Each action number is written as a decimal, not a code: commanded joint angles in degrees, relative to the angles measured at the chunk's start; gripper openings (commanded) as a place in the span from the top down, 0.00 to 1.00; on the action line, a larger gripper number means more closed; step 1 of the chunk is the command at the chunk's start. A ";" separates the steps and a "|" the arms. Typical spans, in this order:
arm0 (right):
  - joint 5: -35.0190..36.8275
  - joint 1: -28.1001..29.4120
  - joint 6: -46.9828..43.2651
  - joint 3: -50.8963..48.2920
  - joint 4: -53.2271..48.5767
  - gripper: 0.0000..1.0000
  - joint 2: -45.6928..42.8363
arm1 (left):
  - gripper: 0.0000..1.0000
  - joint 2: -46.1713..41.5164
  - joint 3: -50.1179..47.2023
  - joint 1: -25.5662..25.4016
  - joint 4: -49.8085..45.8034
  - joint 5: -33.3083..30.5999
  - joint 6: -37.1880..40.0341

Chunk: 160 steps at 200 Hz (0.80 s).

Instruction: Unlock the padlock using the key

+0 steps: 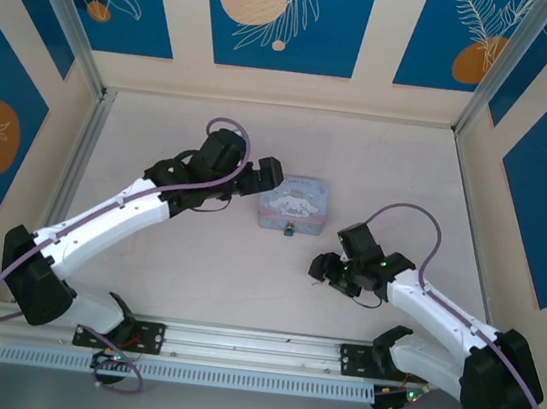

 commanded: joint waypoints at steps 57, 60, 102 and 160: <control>8.21 3.37 4.89 5.37 -4.33 0.43 8.55 | 0.00 0.50 -0.56 1.80 -0.30 5.69 -3.52; 8.35 3.39 4.95 5.54 -4.37 0.43 8.73 | 0.00 0.50 -0.69 1.91 -0.05 5.83 -3.58; 7.73 4.45 4.11 9.16 -4.24 0.46 14.08 | 0.00 1.44 -2.19 2.78 1.96 8.09 -3.62; 9.23 5.93 3.98 12.46 -7.55 0.52 20.26 | 0.00 4.38 -1.88 3.40 2.34 9.98 -2.47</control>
